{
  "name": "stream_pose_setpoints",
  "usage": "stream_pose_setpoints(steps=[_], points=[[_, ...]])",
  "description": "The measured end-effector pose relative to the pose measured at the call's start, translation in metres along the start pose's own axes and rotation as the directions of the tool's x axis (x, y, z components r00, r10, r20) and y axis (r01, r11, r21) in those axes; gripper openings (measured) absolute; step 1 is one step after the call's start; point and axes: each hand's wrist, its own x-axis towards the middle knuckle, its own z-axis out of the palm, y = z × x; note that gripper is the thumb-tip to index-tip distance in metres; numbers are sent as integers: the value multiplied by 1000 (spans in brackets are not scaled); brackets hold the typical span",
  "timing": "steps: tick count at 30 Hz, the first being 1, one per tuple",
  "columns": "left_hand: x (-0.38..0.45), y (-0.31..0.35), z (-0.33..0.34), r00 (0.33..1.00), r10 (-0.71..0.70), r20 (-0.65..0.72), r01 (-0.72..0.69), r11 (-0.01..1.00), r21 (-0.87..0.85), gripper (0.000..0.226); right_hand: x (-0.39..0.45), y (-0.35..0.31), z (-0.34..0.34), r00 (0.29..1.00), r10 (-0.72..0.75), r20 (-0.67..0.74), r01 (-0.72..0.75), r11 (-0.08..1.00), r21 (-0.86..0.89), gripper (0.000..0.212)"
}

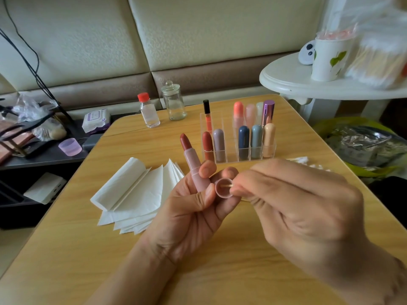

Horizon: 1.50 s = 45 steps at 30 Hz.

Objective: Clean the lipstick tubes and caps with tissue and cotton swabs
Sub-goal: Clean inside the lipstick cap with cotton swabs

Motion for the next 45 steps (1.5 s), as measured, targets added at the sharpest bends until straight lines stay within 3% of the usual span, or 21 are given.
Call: stream_pose_setpoints(steps=[4, 10, 13, 16, 18, 20, 23, 25, 29, 33, 36, 39, 42, 44, 45], points=[[-1, 1, -3, 1000, -10, -20, 11, 1000, 20, 25, 4, 2, 0, 995, 90, 46, -96, 985, 143, 9], [-1, 1, -2, 999, -24, -33, 26, 999, 47, 24, 4, 3, -4, 990, -137, 42, 141, 983, -119, 20], [-2, 4, -5, 1000, -17, -23, 18, 998, 53, 24, 2, 5, 0, 990, -125, 62, 121, 991, 59, 16], [-2, 8, -8, 999, 27, -44, -26, 999, 27, 25, 3, 15, -1, 993, 100, 56, -114, 925, 363, 13], [-1, 12, -7, 992, 67, -105, -63, 997, 37, 21, 3, 27, -1, 940, 340, 34, -306, 791, 530, 13], [-1, 17, -6, 964, 146, -223, -122, 986, 117, 20, 0, 39, 1, 859, 510, 37, -442, 704, 556, 13], [-3, 21, -9, 920, 254, -300, -179, 950, 255, 38, -8, 49, 7, 799, 594, 94, -592, 750, 296, 16], [-2, 21, -8, 927, 250, -279, -188, 955, 230, 36, -12, 50, 11, 781, 596, 189, -619, 779, 100, 17], [-1, 21, -5, 932, 248, -265, -208, 963, 171, 37, -14, 47, 16, 664, 633, 397, -610, 766, -201, 12], [-2, 23, -5, 916, 279, -289, -242, 957, 159, 44, -8, 47, 10, 619, 632, 466, -600, 763, -239, 10], [-2, 24, -4, 910, 272, -311, -235, 960, 152, 53, 1, 60, -10, 655, 659, 369, -631, 746, -212, 9], [-1, 23, -2, 917, 258, -305, -215, 962, 170, 66, 3, 81, -26, 679, 658, 327, -500, 740, -451, 13], [-1, 22, -3, 924, 240, -297, -189, 963, 191, 81, -5, 93, -22, 553, 717, 425, -417, 679, -604, 16], [-1, 21, -3, 934, 223, -279, -173, 966, 194, 77, -8, 94, -16, 487, 735, 472, -435, 673, -599, 18], [-1, 21, -3, 938, 215, -272, -165, 967, 194, 70, -9, 95, -15, 488, 736, 469, -453, 673, -585, 17]])
